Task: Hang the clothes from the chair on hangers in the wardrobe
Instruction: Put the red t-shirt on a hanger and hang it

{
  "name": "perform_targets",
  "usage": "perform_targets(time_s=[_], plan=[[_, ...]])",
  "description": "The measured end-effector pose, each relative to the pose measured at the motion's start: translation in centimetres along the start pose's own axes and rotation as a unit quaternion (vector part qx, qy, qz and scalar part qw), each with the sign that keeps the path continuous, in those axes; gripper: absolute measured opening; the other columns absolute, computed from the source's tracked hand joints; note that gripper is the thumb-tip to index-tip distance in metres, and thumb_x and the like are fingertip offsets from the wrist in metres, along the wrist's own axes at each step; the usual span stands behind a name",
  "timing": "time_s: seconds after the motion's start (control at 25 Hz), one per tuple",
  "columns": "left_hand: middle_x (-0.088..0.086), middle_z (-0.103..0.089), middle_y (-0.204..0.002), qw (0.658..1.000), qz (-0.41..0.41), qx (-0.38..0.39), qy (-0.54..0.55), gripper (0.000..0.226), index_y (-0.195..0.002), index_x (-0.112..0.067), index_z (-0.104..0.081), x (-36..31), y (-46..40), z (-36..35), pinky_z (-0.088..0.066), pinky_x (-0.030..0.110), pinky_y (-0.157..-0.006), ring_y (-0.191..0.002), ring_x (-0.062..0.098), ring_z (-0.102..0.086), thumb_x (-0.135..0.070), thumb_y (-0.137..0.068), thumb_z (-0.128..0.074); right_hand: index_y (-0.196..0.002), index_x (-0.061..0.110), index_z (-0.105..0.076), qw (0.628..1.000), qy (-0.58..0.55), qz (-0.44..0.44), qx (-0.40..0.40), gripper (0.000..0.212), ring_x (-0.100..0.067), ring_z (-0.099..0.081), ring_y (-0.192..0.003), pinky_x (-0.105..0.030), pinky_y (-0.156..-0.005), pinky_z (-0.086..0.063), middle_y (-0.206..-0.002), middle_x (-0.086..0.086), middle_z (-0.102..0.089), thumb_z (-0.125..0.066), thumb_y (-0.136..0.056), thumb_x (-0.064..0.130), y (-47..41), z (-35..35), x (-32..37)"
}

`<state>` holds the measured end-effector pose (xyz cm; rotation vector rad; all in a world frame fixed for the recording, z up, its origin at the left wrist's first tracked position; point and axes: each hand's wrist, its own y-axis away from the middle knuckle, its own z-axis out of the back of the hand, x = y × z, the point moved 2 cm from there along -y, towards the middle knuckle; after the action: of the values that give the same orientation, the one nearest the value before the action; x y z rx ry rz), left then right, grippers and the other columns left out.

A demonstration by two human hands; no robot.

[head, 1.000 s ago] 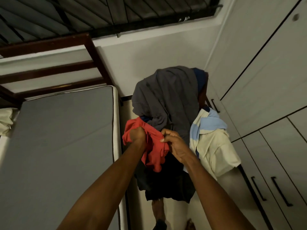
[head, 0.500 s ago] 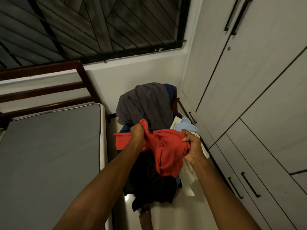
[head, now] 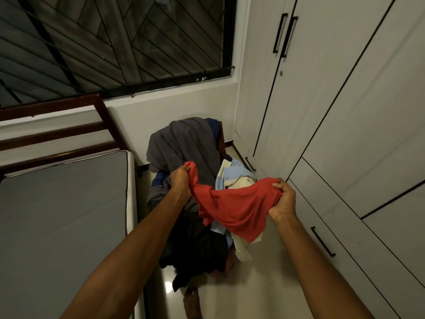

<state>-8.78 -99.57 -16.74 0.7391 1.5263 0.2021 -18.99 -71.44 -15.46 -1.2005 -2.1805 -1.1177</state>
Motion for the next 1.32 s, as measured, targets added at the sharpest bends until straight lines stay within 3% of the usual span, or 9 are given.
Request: perform_targets(time_s=[0.24,0.4,0.52,0.64,0.72,0.84,0.92,1.04,1.32], plan=[[0.012,-0.064,-0.088,0.987,-0.078,-0.016,-0.140,0.008,-0.083,-0.006,-0.064,-1.1,3.3,0.1,-0.052,0.039,-0.083,-0.091,0.030,-0.061,-0.011,-0.086,-0.069,-0.076,0.020,-0.066,0.999,0.024,0.046,-0.007,0.020,-0.020,-0.067,-0.073,-0.031,-0.072,-0.054,-0.081,-0.003,-0.070,-0.059,-0.091,0.008,1.4,0.0,3.1],[0.008,-0.053,-0.119,0.923,-0.196,0.038,-0.329,0.066,-0.135,-0.009,-0.051,-0.6,4.6,-0.9,-0.051,0.035,-0.087,-0.103,0.022,-0.056,-0.010,-0.075,-0.080,-0.077,0.017,-0.062,0.996,0.043,0.078,0.002,0.019,-0.015,-0.062,-0.070,-0.028,-0.069,-0.053,-0.079,-0.003,-0.065,-0.066,-0.091,0.005,2.1,-2.0,3.1],[0.003,-0.060,-0.124,0.846,-0.301,0.197,-0.394,0.065,-0.126,-0.017,-0.062,0.2,5.8,-3.1,-0.054,0.036,-0.094,-0.112,0.022,-0.061,-0.012,-0.064,-0.082,-0.076,0.015,-0.062,0.995,-0.020,0.094,-0.019,0.021,-0.015,-0.056,-0.071,-0.028,-0.070,-0.051,-0.075,-0.003,-0.060,-0.065,-0.091,0.000,2.2,-3.6,2.5],[-0.012,-0.062,-0.124,0.780,-0.251,0.420,-0.390,0.067,-0.126,-0.024,-0.060,1.1,8.7,-5.2,-0.057,0.035,-0.096,-0.114,0.008,-0.061,-0.021,-0.065,-0.089,-0.081,0.013,-0.061,0.995,-0.026,0.099,-0.017,0.018,-0.013,-0.058,-0.069,-0.028,-0.069,-0.055,-0.073,-0.002,-0.061,-0.065,-0.093,0.000,2.7,-4.9,1.8],[-0.009,-0.061,-0.123,0.724,-0.291,0.471,-0.411,0.078,-0.132,-0.020,-0.056,1.9,10.4,-6.1,-0.057,0.026,-0.090,-0.109,0.006,-0.061,-0.030,-0.065,-0.094,-0.082,0.013,-0.062,0.995,-0.009,0.101,-0.022,0.015,-0.014,-0.061,-0.071,-0.032,-0.070,-0.056,-0.075,-0.002,-0.064,-0.067,-0.093,0.003,3.6,-5.7,1.1],[-0.001,-0.061,-0.102,0.713,-0.364,0.430,-0.418,0.053,-0.123,-0.003,-0.061,2.3,11.2,-6.9,-0.046,0.015,-0.071,-0.090,0.016,-0.060,-0.018,-0.076,-0.078,-0.077,0.010,-0.060,0.990,-0.006,0.133,-0.035,0.020,-0.017,-0.061,-0.080,-0.035,-0.076,-0.057,-0.081,-0.005,-0.063,-0.068,-0.090,-0.002,4.5,-6.3,0.5],[0.004,-0.060,-0.086,0.693,-0.397,0.411,-0.440,0.028,-0.103,0.002,-0.067,1.7,11.2,-6.7,-0.033,0.023,-0.063,-0.079,0.021,-0.055,-0.007,-0.078,-0.057,-0.072,0.009,-0.058,0.986,0.002,0.161,-0.044,0.024,-0.019,-0.063,-0.080,-0.034,-0.074,-0.058,-0.081,-0.008,-0.063,-0.072,-0.086,-0.005,5.2,-6.0,0.5],[0.018,-0.069,-0.082,0.641,-0.429,0.410,-0.487,0.024,-0.086,0.000,-0.069,0.6,10.3,-6.3,-0.028,0.027,-0.064,-0.080,0.033,-0.060,0.000,-0.072,-0.049,-0.068,0.009,-0.056,0.980,0.025,0.174,-0.097,0.029,-0.019,-0.066,-0.066,-0.032,-0.066,-0.059,-0.074,-0.009,-0.066,-0.077,-0.081,-0.005,6.2,-4.5,0.2],[0.011,-0.059,-0.069,0.616,-0.488,0.353,-0.508,0.022,-0.057,-0.019,-0.037,-3.1,8.4,-5.1,-0.036,0.035,-0.061,-0.074,0.037,-0.060,-0.009,-0.074,-0.046,-0.078,0.015,-0.058,0.949,0.163,0.195,-0.185,0.022,-0.018,-0.055,-0.070,-0.032,-0.067,-0.050,-0.075,-0.004,-0.059,-0.070,-0.095,0.021,6.6,1.0,-0.6]])
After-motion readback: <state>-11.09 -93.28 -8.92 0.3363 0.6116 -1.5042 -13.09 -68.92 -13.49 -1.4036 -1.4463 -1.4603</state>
